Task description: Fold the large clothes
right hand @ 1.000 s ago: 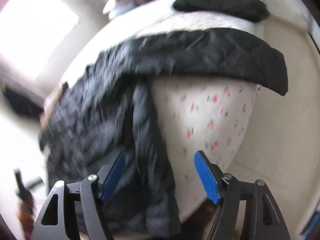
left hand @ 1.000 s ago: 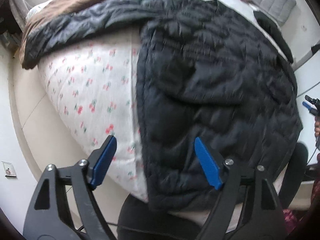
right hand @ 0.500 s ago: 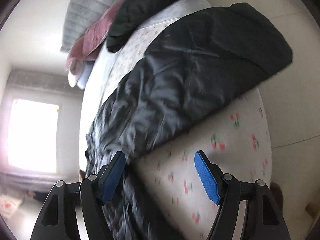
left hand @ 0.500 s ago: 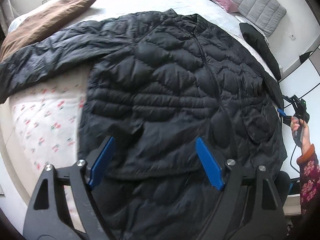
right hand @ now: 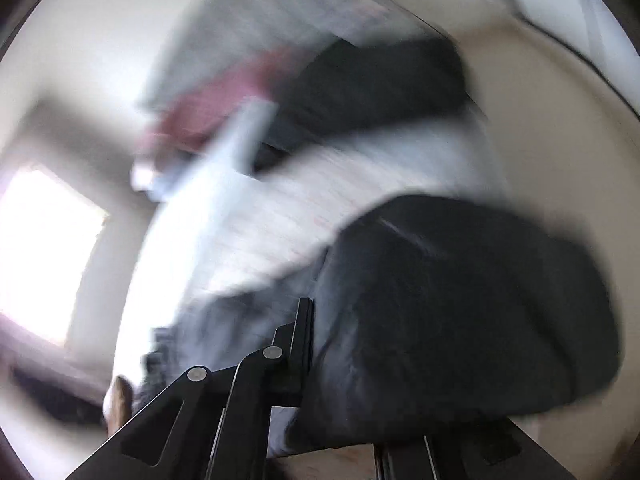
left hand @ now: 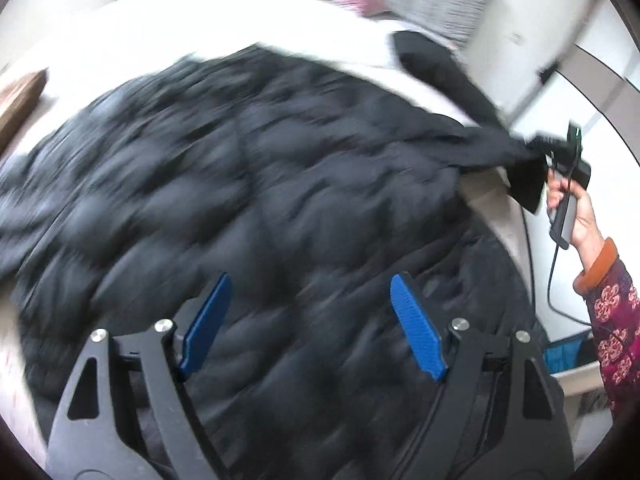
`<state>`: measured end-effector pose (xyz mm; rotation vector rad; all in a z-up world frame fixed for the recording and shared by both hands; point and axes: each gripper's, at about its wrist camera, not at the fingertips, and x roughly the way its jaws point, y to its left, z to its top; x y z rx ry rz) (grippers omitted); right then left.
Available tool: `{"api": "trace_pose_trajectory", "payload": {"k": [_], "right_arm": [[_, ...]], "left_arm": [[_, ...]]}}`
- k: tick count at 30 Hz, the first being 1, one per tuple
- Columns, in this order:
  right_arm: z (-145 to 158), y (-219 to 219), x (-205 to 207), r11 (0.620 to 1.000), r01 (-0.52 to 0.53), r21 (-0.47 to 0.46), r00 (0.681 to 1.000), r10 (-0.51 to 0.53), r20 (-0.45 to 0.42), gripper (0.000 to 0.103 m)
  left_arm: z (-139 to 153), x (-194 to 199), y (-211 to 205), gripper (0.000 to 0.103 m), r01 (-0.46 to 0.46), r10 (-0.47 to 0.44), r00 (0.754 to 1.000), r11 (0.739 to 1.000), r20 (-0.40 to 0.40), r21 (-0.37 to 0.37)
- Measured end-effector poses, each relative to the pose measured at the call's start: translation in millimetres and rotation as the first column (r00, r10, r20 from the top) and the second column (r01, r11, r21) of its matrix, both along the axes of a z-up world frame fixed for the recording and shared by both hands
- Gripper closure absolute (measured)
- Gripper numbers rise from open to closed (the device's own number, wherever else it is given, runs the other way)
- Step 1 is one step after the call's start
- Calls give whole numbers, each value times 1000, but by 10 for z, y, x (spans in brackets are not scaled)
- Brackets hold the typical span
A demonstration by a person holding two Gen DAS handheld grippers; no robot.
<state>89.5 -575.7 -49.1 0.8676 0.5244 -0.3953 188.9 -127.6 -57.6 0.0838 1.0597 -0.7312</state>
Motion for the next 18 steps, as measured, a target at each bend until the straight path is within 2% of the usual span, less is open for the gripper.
{"api": "trace_pose_trajectory", "payload": {"k": [2,3,4,7,10,13,14,18], "right_arm": [[113,-9,74,997,-9,-83,999,5,-49,97],[90,-59,134,996,-4,-93,994,-6,-108,97],[66,-95,160,996,4,-93,991,-16,-131,97],[68,-109,161,994,16,-108,992,-29,-119,97],[197,-19,104,993,14,-120,997,-23,-79,97],[411,113,79,988,-15,-151,999,9,-43,97],[464,166,118,986,-27,-163,999,21,-38,97],[883,561,292,947,-104,-304,995,99,-33,96]], "left_arm": [[-17,67,-432,35,56,-56,998,997,6,-49],[-43,99,-596,38,73,-73,997,995,0,-70],[-89,137,-798,45,94,-95,995,991,-7,-92],[-311,223,-1254,55,124,-131,990,984,-45,-126],[-618,251,-1568,55,135,-148,984,982,-97,-129],[-938,243,-1764,56,151,-165,968,985,-187,-86],[-914,220,-1779,55,168,-180,970,982,-164,-89],[-736,179,-1601,55,191,-212,953,975,-216,-114]]}}
